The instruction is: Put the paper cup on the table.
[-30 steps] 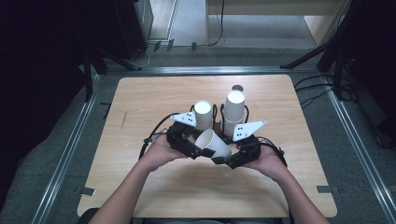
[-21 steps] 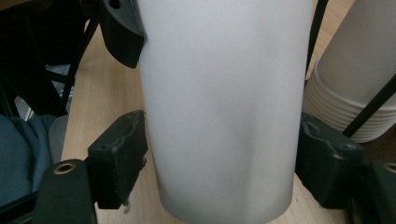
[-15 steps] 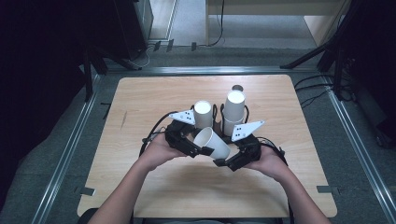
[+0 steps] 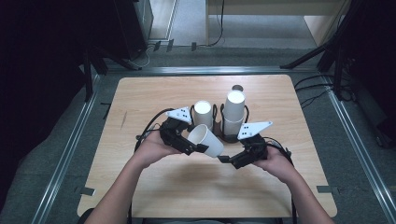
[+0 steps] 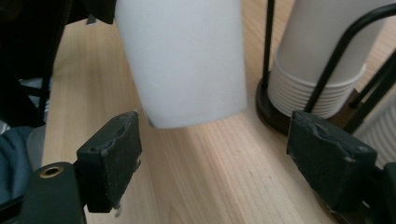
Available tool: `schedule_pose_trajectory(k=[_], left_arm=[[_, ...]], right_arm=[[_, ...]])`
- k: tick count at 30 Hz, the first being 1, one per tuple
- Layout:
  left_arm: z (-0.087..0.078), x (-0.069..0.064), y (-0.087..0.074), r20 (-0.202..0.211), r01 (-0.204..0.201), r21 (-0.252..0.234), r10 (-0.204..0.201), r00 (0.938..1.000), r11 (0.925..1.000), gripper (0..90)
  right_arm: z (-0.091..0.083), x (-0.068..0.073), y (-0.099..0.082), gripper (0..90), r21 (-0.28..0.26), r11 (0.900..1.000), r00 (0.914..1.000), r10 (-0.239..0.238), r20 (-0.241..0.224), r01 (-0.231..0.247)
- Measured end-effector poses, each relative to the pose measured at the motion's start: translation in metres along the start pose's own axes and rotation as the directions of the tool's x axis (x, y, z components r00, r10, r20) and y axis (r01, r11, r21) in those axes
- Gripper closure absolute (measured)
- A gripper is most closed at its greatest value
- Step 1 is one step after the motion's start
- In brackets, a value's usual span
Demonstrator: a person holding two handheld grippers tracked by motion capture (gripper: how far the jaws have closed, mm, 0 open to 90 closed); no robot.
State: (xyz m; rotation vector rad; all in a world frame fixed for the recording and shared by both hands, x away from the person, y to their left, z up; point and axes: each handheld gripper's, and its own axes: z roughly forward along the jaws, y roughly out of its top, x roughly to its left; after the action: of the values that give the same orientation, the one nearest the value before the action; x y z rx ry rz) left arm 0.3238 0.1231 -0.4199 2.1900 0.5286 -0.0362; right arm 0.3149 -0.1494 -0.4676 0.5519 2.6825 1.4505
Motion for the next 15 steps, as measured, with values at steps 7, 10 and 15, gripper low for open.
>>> schedule_pose_trajectory(k=[7,10,15], left_arm=[[-0.009,0.003,-0.002,-0.025,0.004,0.019,-0.004,0.9997,0.9998,20.7],[-0.014,0.006,-0.003,-0.045,0.006,0.027,-0.005,0.999,0.9996,20.7],[-0.021,0.011,-0.007,-0.062,0.023,0.034,-0.021,0.9979,0.9992,20.7]], right_arm=[[-0.006,-0.004,-0.003,18.4,0.012,0.9995,0.9987,0.027,0.043,-0.028],[-0.008,-0.005,-0.004,18.4,0.011,0.9993,0.9972,0.035,0.067,-0.035],[-0.012,-0.008,-0.003,19.7,-0.015,0.9989,0.9951,0.045,0.088,-0.044]])
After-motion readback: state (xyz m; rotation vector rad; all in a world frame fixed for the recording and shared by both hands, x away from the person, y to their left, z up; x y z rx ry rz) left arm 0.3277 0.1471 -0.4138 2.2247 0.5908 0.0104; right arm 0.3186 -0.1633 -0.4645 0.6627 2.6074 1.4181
